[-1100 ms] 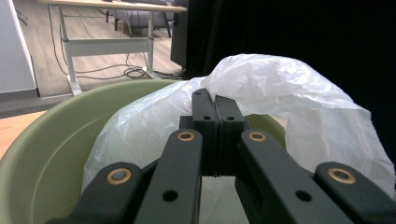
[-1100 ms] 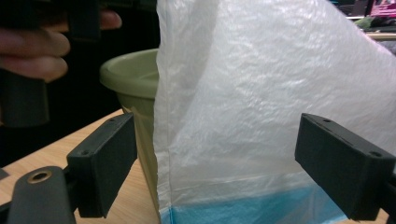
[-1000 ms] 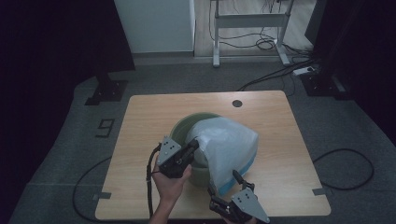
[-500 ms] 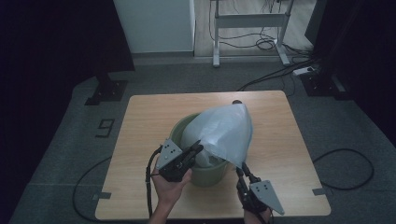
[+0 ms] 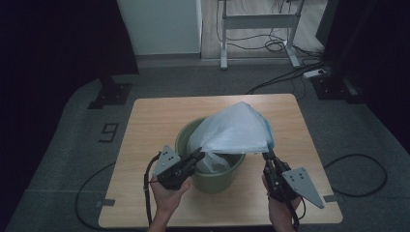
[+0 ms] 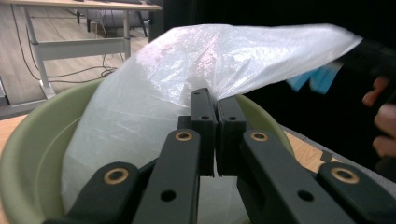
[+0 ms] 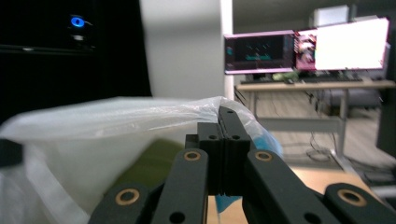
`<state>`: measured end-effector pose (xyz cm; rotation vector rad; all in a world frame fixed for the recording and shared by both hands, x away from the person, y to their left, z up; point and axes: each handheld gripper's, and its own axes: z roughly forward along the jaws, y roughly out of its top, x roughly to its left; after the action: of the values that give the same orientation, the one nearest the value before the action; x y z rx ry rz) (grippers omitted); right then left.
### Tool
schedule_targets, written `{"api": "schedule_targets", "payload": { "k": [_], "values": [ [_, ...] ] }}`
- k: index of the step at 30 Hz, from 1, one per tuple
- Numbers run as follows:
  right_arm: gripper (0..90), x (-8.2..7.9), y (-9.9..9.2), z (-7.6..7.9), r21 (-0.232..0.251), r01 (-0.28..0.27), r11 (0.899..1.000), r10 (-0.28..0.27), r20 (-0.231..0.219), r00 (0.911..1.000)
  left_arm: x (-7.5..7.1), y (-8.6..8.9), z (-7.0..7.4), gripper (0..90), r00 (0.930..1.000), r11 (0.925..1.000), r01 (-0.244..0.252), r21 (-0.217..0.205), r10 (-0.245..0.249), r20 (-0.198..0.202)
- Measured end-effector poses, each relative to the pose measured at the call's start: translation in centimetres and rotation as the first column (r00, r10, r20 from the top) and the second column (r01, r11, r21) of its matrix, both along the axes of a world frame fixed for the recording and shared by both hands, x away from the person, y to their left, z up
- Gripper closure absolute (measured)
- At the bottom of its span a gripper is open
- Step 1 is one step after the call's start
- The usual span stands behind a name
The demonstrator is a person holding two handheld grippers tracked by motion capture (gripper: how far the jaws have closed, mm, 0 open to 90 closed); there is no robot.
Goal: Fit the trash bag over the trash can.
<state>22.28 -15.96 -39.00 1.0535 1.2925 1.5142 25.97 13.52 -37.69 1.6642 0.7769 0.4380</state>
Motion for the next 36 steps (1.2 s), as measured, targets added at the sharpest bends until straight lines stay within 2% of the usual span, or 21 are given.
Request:
{"api": "schedule_targets", "payload": {
  "k": [2, 3, 5, 6, 9, 12, 14, 16, 19, 20, 23, 24, 25, 27, 29, 30, 31, 33, 34, 35, 36],
  "values": [
    [88.2, 0.1, 0.3, 0.5, -0.014, -0.01, 1.0, 0.011, 0.009, 0.9999, 0.0, 0.2, 0.0, 83.9, 0.9998, 0.9997, 0.022, -0.007, -0.021, 0.003],
    [88.2, 0.1, 0.5, 0.9, -0.03, -0.016, 0.999, 0.017, 0.019, 0.9997, -0.1, 0.3, 0.0, 77.3, 0.9987, 0.9989, 0.045, -0.011, -0.044, 0.023],
    [88.2, 0.3, 1.0, 1.7, -0.055, -0.034, 0.998, 0.036, 0.029, 0.9989, -0.6, 0.4, 0.3, 57.2, 0.9981, 0.9998, 0.021, -0.002, -0.021, 0.058],
    [88.2, 0.4, 1.5, 2.3, -0.07, -0.038, 0.997, 0.041, 0.043, 0.9982, -1.0, 0.5, 0.9, 43.0, 0.9979, 0.9999, 0.016, 0.006, -0.016, 0.063],
    [88.2, 0.6, 1.9, 3.0, -0.09, -0.033, 0.995, 0.039, 0.063, 0.9973, -1.3, 0.9, 1.4, 36.2, 0.997, 0.9992, 0.039, 0.0, -0.039, 0.067],
    [88.2, 0.7, 2.0, 3.3, -0.096, -0.039, 0.995, 0.045, 0.064, 0.9969, -1.5, 1.1, 2.5, 34.1, 0.9959, 0.999, 0.044, -0.002, -0.043, 0.08],
    [88.1, 0.9, 2.3, 3.6, -0.104, -0.065, 0.992, 0.071, 0.06, 0.9957, -1.2, 0.8, 3.4, 33.4, 0.9949, 0.9985, 0.048, 0.026, -0.051, 0.088],
    [88.1, 0.9, 2.5, 3.7, -0.111, -0.073, 0.991, 0.08, 0.06, 0.995, -1.0, 0.5, 3.6, 33.3, 0.9944, 0.998, 0.055, 0.033, -0.058, 0.089],
    [87.9, 1.1, 3.1, 4.1, -0.129, -0.096, 0.987, 0.104, 0.056, 0.993, -0.2, -0.3, 4.0, 33.1, 0.9926, 0.9939, 0.094, 0.057, -0.098, 0.072],
    [87.9, 1.2, 3.2, 4.2, -0.134, -0.102, 0.986, 0.11, 0.053, 0.9926, 0.2, -0.8, 4.1, 34.6, 0.9905, 0.9899, 0.116, 0.081, -0.121, 0.065],
    [87.4, 1.3, 3.4, 4.3, -0.147, -0.114, 0.983, 0.122, 0.046, 0.9915, 0.4, -1.5, 4.0, 37.9, 0.9895, 0.987, 0.119, 0.108, -0.127, 0.069],
    [87.0, 1.4, 3.6, 4.3, -0.158, -0.125, 0.979, 0.133, 0.038, 0.9904, 0.5, -1.7, 4.0, 44.8, 0.9892, 0.9861, 0.119, 0.116, -0.128, 0.073],
    [87.0, 1.4, 3.6, 4.3, -0.158, -0.125, 0.979, 0.133, 0.038, 0.9904, 0.6, -1.9, 4.0, 44.8, 0.9882, 0.9848, 0.126, 0.12, -0.135, 0.072],
    [86.2, 1.5, 3.7, 4.2, -0.165, -0.135, 0.977, 0.142, 0.034, 0.9893, 0.9, -2.1, 3.9, 58.3, 0.985, 0.9811, 0.155, 0.116, -0.163, 0.057],
    [84.2, 1.5, 3.8, 4.1, -0.166, -0.142, 0.976, 0.148, 0.025, 0.9887, 1.3, -2.2, 3.9, 74.2, 0.979, 0.9752, 0.201, 0.092, -0.203, 0.013],
    [79.9, 1.6, 3.9, 3.9, -0.163, -0.153, 0.975, 0.157, 0.012, 0.9875, 1.3, -2.2, 3.8, 81.6, 0.981, 0.9781, 0.191, 0.083, -0.193, 0.019],
    [79.9, 1.6, 3.9, 3.9, -0.163, -0.153, 0.975, 0.157, 0.012, 0.9875, 1.3, -2.2, 3.8, 83.2, 0.981, 0.9781, 0.191, 0.083, -0.193, 0.019],
    [70.5, 1.7, 3.9, 3.5, -0.154, -0.16, 0.975, 0.162, -0.002, 0.9868, 1.3, -2.1, 3.8, 85.1, 0.9849, 0.9835, 0.167, 0.071, -0.169, 0.034],
    [60.4, 1.6, 4.1, 2.9, -0.144, -0.162, 0.976, 0.161, -0.019, 0.9867, 1.4, -1.7, 3.9, 88.5, 0.9885, 0.9889, 0.142, 0.043, -0.144, 0.045],
    [60.4, 1.6, 4.1, 2.9, -0.144, -0.162, 0.976, 0.161, -0.019, 0.9867, 1.4, -1.7, 3.9, 89.5, 0.9885, 0.9889, 0.142, 0.043, -0.144, 0.045],
    [56.1, 1.6, 4.1, 2.5, -0.138, -0.156, 0.978, 0.153, -0.028, 0.9878, 1.4, -1.4, 3.9, 89.5, 0.9899, 0.9907, 0.134, 0.026, -0.135, 0.044]
  ]
}}
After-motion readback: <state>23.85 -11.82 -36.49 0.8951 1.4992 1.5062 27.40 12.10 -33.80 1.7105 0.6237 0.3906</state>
